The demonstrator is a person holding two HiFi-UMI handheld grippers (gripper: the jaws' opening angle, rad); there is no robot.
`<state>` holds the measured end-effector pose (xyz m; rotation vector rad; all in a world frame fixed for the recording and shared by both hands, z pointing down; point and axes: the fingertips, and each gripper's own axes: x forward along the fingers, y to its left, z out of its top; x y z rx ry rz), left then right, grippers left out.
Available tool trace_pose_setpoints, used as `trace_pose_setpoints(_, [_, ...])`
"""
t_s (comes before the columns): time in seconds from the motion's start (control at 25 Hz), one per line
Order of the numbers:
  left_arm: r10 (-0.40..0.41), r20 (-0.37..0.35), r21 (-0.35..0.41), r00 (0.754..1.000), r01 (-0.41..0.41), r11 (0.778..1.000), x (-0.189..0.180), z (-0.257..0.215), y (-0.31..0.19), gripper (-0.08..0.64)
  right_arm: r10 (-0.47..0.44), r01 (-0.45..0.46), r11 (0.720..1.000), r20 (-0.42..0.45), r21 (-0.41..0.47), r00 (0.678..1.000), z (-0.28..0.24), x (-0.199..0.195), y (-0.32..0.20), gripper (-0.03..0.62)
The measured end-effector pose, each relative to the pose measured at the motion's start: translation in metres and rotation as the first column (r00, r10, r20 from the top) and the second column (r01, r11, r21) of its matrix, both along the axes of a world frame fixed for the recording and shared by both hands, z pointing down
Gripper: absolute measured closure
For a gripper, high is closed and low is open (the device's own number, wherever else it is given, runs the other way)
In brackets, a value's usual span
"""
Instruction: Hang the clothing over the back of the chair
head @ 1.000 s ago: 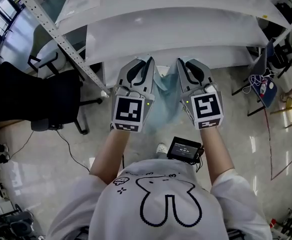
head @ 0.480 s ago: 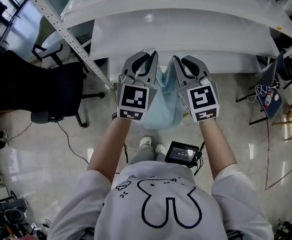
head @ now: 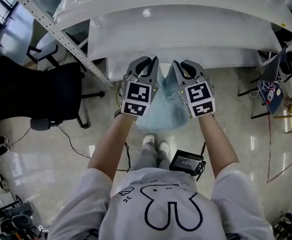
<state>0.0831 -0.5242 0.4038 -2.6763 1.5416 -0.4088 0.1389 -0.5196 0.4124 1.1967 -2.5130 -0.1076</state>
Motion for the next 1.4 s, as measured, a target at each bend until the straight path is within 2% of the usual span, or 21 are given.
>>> trace_pose_setpoints(0.32, [0.024,0.022,-0.033,0.999,-0.023,0.999,-0.006,0.030,-0.046,0.528,0.021,-0.022,1.000,-0.055,-0.019,0.998,0.025,-0.006,-0.046,0.568])
trace_pose_setpoints(0.64, [-0.005,0.018,-0.015,1.000,0.005,1.000,-0.017,0.017,-0.099,0.528,0.041,-0.040,0.999,-0.083,0.012,0.996,0.013,-0.012,-0.098,0.567])
trace_pose_setpoints(0.84, [-0.007,0.005,-0.021,1.000,0.007,1.000,-0.019,0.016,-0.112,0.528,0.050,-0.050,0.999,-0.084,0.008,0.995,0.015,-0.015,-0.112,0.566])
trace_pose_setpoints(1.16, [0.017,0.012,-0.147,1.000,-0.015,0.989,-0.019,0.071,-0.087,0.528,0.039,-0.050,0.991,-0.091,-0.123,0.995,0.074,-0.018,-0.085,0.566])
trace_pose_setpoints(1.4, [0.029,0.014,-0.278,0.999,-0.024,0.960,-0.024,0.124,-0.055,0.528,0.083,-0.093,0.961,-0.050,-0.259,0.995,0.121,-0.007,-0.058,0.566])
